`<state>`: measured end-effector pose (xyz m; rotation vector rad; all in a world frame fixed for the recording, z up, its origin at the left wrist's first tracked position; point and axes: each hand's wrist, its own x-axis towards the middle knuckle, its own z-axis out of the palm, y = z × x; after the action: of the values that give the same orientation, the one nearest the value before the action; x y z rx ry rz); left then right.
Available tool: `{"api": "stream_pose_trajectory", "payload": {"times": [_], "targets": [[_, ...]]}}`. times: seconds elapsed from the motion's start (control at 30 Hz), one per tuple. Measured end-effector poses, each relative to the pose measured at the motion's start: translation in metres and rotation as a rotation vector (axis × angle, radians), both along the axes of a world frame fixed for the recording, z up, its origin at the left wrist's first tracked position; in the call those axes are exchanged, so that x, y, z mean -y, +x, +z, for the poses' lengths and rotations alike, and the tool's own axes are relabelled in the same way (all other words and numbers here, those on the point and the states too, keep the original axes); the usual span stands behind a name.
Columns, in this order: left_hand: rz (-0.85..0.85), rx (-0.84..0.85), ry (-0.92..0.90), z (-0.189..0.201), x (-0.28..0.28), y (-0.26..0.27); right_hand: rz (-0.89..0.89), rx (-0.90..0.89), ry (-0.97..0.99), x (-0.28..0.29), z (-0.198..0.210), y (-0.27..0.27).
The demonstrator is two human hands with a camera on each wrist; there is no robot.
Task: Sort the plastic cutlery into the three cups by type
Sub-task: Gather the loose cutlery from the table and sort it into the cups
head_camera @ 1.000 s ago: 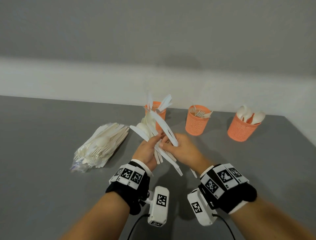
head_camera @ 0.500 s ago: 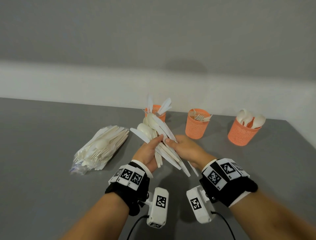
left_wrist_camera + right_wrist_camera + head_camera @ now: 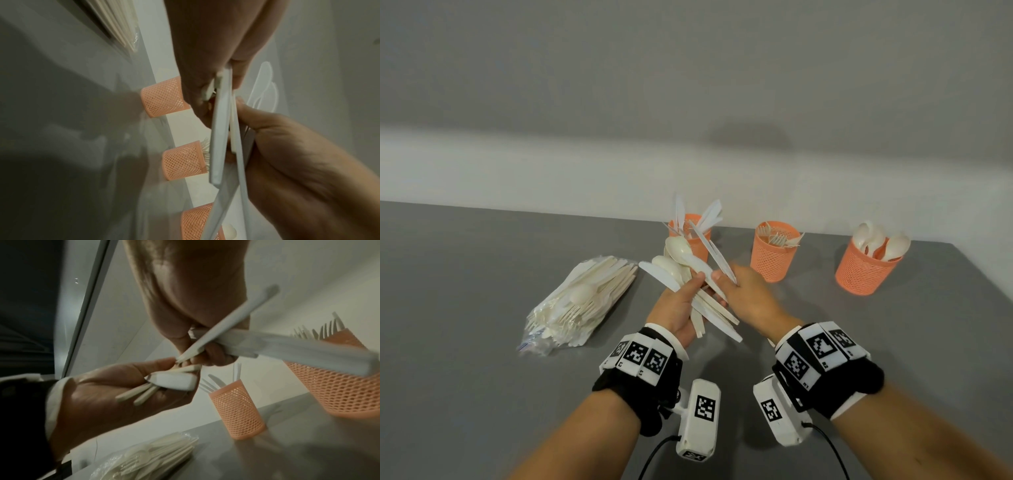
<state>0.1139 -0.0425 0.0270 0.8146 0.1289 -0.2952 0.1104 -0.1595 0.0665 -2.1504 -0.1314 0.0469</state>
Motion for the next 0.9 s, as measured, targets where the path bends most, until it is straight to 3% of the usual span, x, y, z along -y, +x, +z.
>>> {"api": "stream_pose_trajectory", "payload": {"times": [0.17,0.23,0.4,0.7,0.9], "targets": [[0.043,-0.068,0.037,0.002,0.001,0.005,-0.12,0.198,-0.231,0.003,0.003,0.004],[0.08,-0.091,0.081,0.001,0.0,0.008,-0.072,0.24,-0.174,0.0,0.008,0.0],[0.044,0.004,0.171,0.005,0.0,0.013,0.128,0.061,-0.015,-0.012,0.007,-0.003],[0.004,-0.041,0.248,0.003,-0.005,0.014,0.163,0.057,-0.173,-0.018,-0.003,0.007],[0.01,0.005,0.282,0.001,-0.01,0.021,0.206,-0.022,-0.045,-0.016,-0.001,0.015]]}}
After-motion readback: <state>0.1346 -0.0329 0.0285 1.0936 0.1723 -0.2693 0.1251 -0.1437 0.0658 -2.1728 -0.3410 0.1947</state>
